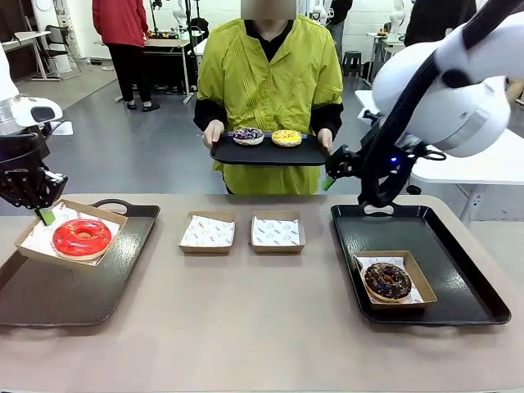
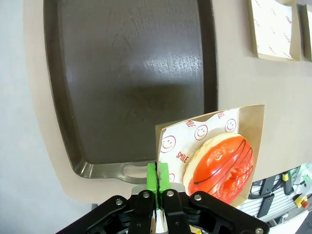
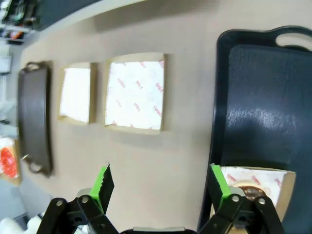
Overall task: Individually package the donuts and arrange them on the tray.
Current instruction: Place the picked Paper togo box on the Handle tray while simultaneously picking up another Paper togo box from the table with the other hand.
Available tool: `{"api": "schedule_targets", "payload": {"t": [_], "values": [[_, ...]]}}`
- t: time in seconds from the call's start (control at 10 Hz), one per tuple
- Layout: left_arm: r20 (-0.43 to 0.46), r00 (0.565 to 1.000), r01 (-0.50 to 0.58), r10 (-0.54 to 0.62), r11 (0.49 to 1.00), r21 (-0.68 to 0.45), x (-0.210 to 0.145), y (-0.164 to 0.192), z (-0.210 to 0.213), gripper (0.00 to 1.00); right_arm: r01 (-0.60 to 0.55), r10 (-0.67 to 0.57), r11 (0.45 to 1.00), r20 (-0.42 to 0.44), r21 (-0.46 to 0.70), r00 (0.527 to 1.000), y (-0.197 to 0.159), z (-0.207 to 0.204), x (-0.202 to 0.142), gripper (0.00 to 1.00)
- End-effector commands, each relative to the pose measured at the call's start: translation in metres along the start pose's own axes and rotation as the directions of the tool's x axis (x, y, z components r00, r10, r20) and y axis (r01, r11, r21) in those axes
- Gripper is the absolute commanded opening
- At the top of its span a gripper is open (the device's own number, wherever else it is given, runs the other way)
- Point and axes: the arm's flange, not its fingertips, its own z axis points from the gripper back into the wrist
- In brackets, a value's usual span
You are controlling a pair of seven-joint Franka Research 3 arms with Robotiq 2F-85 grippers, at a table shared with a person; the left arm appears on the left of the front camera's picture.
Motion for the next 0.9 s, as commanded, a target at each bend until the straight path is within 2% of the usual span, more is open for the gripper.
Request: {"api": "schedule_targets", "payload": {"t": [0.0,0.4,0.8], "values": [[0.021,0.998,-0.065,0.066,0.998,-0.024,0.003,0.021,-0.013,0.01,0.032,-0.033,0.984,-0.004,-0.173,0.999,0.037,-0.027,0.019,1.00],[-0.024,0.996,-0.091,0.091,0.996,-0.026,0.014,0.038,-0.067,0.01,0.039,-0.053,0.956,-0.040,-0.289,0.998,0.068,-0.086,0.046,1.00],[-0.032,0.999,-0.027,0.026,0.999,-0.026,0.007,0.033,-0.094,0.01,0.027,-0.057,0.945,-0.085,-0.325,0.995,0.063,-0.135,0.053,1.00]]}}
